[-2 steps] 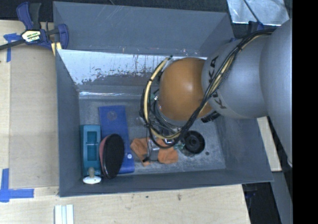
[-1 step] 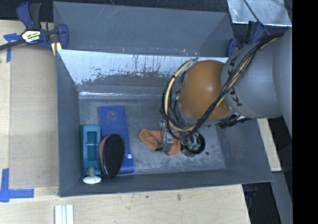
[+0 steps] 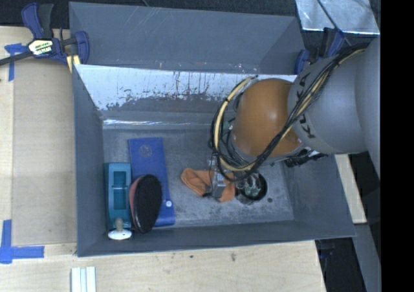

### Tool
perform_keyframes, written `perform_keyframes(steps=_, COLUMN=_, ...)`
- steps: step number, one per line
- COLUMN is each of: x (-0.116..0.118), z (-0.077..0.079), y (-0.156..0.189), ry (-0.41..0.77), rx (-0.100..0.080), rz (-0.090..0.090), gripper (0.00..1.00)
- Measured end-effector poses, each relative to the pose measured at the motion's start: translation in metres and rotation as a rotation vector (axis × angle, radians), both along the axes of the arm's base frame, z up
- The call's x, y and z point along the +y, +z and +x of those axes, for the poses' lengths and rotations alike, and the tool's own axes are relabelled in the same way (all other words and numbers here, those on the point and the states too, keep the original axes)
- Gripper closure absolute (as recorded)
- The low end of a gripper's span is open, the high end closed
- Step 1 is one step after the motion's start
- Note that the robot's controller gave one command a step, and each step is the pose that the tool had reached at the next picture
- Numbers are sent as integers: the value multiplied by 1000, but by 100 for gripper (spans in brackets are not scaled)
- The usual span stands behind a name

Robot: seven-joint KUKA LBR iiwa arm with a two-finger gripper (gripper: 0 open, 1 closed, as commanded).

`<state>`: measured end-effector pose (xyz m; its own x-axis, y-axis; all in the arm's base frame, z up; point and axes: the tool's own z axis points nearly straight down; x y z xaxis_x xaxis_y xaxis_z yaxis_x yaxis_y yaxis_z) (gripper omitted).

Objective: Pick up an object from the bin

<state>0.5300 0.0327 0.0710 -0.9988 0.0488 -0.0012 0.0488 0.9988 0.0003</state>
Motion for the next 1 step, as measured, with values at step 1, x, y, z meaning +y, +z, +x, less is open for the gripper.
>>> perform_keyframes(steps=1, x=-16, z=32, y=3, ry=260, rx=-4, rz=0, gripper=100)
